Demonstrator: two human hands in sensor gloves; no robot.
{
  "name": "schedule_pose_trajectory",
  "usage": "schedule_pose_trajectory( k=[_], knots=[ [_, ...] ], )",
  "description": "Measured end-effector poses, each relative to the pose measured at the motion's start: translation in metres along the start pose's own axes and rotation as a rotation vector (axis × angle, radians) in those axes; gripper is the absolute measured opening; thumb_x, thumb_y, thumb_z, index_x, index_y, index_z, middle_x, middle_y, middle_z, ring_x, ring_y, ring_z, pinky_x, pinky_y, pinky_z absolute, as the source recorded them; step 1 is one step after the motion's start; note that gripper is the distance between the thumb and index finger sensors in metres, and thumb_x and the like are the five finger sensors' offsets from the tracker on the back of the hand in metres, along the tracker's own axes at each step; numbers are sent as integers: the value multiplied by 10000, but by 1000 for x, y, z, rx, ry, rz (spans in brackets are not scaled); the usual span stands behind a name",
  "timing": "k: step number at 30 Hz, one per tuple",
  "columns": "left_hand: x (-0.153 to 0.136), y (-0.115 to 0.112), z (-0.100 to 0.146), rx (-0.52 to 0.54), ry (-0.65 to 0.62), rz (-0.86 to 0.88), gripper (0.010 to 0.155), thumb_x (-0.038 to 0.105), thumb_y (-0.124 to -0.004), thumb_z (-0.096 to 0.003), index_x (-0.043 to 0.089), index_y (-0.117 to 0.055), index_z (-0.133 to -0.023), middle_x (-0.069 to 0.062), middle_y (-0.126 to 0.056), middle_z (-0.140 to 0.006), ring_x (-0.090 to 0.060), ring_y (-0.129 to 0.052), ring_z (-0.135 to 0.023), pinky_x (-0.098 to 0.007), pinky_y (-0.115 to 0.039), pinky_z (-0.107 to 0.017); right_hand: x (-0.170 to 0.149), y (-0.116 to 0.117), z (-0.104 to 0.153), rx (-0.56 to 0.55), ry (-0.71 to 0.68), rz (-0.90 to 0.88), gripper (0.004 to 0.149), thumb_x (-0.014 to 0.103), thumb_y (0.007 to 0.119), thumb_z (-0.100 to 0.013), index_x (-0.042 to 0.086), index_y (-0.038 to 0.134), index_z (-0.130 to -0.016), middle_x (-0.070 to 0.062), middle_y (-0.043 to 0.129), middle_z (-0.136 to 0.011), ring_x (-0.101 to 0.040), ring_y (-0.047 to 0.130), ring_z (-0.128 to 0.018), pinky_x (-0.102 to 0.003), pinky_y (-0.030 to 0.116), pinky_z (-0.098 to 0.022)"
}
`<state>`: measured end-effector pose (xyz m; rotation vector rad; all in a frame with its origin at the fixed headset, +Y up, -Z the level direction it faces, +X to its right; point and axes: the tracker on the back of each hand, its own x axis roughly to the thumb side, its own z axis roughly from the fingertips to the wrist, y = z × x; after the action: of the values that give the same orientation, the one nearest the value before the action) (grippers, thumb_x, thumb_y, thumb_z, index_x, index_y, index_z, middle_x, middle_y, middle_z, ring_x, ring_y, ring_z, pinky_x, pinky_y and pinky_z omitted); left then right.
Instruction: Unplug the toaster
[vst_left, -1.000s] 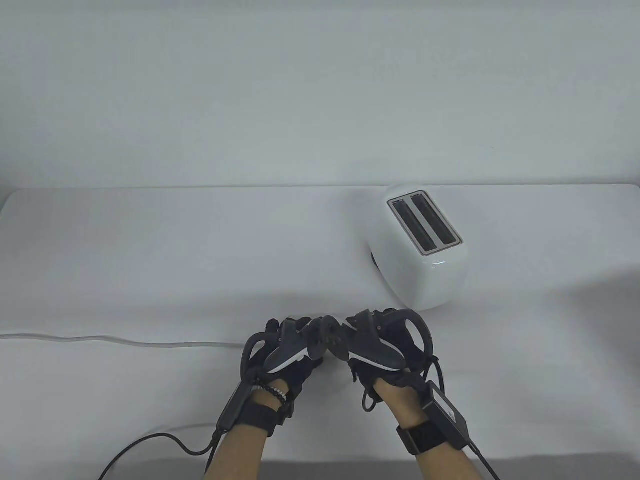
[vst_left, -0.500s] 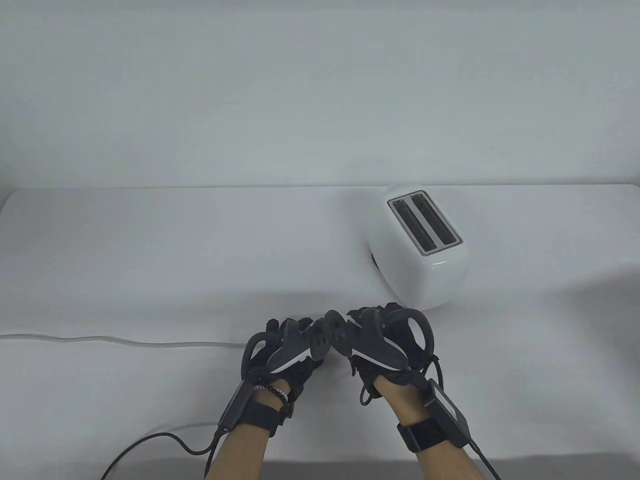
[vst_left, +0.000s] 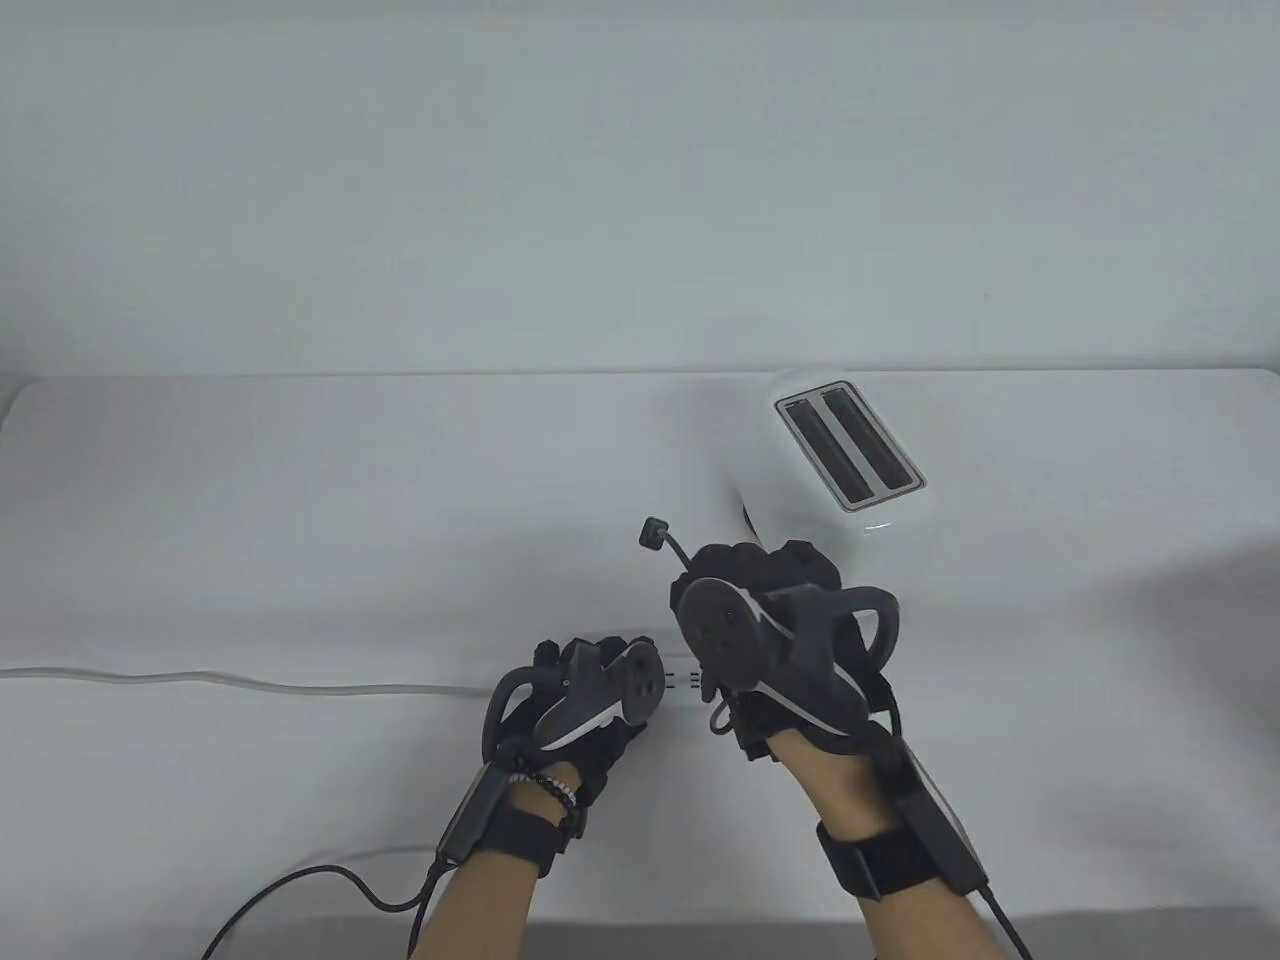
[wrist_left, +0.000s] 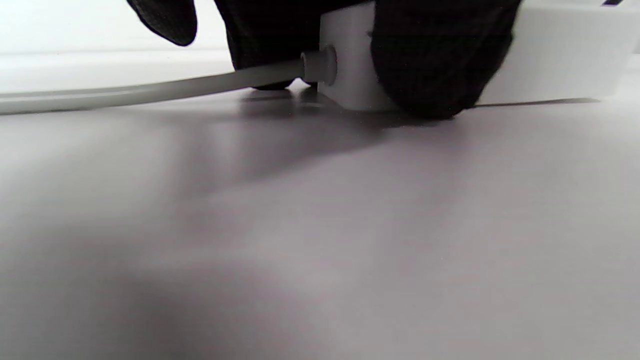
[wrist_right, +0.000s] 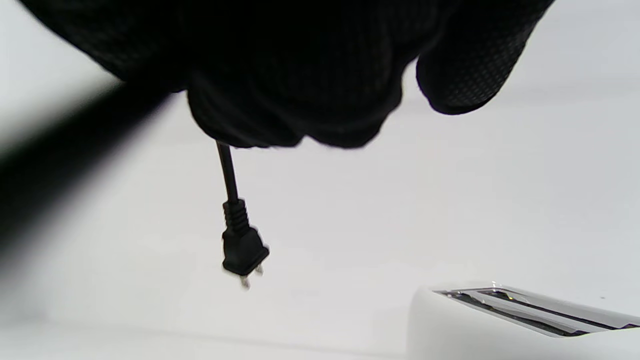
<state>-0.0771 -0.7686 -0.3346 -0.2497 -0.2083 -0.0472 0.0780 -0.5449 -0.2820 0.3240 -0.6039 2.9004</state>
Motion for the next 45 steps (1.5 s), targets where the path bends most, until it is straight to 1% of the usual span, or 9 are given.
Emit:
schedule_pose_trajectory(
  k=[4, 9, 15, 19, 25, 32, 37, 40, 45],
  knots=[
    [-1, -1, 0, 2, -2, 6, 826, 499, -795, -446, 453, -374, -1155, 91, -624, -1219, -269, -668, -1107, -604, -464, -887, -42, -10, 30, -13, 28, -82, 425, 407, 792, -395, 147, 885, -718, 12, 992, -497, -146, 960, -390, -549, 731, -538],
    [-1, -1, 0, 3, -3, 7, 826, 499, -799, -443, 456, -378, -1153, 92, -628, -1217, -268, -671, -1109, -598, -468, -888, -115, -9, 76, -43, 160, -84, 442, 374, 797, -395, 142, 851, -767, -2, 980, -560, -164, 956, -443, -563, 719, -549],
    [-1, -1, 0, 7, -2, 7, 823, 497, -798, -444, 457, -380, -1152, 92, -631, -1217, -269, -675, -1106, -596, -473, -886, -193, 8, 110, -1, 366, -94, 436, 341, 763, -401, 147, 818, -787, -10, 959, -599, -182, 945, -477, -579, 702, -553],
    [-1, -1, 0, 9, 0, 9, 824, 496, -799, -444, 456, -378, -1152, 89, -631, -1216, -269, -677, -1105, -591, -477, -886, -225, 28, 119, 78, 480, -67, 432, 330, 755, -398, 153, 815, -788, -8, 959, -610, -184, 948, -485, -581, 699, -554],
    [-1, -2, 1, 11, 3, 11, 823, 496, -797, -445, 454, -377, -1152, 86, -630, -1218, -273, -677, -1104, -587, -482, -885, -250, 63, 117, 199, 612, -26, 429, 320, 756, -393, 151, 821, -783, -11, 967, -609, -187, 958, -478, -583, 701, -550],
    [-1, -2, 1, 12, 3, 12, 822, 496, -797, -445, 453, -379, -1151, 87, -629, -1218, -270, -680, -1103, -585, -483, -885, -268, 105, 103, 351, 721, 148, 429, 319, 760, -386, 147, 832, -772, -9, 981, -593, -177, 974, -454, -575, 709, -542],
    [-1, -2, 1, 12, 3, 12, 822, 497, -798, -445, 456, -380, -1151, 93, -631, -1217, -267, -676, -1106, -586, -479, -887, -281, 131, 101, 455, 809, 273, 428, 322, 760, -386, 144, 834, -768, -8, 983, -584, -170, 976, -440, -570, 711, -541],
    [-2, -2, 0, 10, -3, 23, 821, 499, -799, -445, 462, -380, -1149, 96, -629, -1218, -264, -674, -1108, -586, -475, -889, -284, 145, 101, 504, 833, 368, 431, 338, 770, -391, 138, 839, -766, -13, 981, -575, -169, 972, -433, -572, 709, -542],
    [-3, -3, 0, 6, -5, 36, 823, 498, -801, -447, 468, -376, -1150, 93, -624, -1220, -262, -664, -1114, -587, -469, -893, -282, 160, 99, 552, 792, 525, 435, 353, 776, -390, 137, 846, -762, -10, 983, -572, -169, 971, -435, -573, 705, -548]
  ],
)
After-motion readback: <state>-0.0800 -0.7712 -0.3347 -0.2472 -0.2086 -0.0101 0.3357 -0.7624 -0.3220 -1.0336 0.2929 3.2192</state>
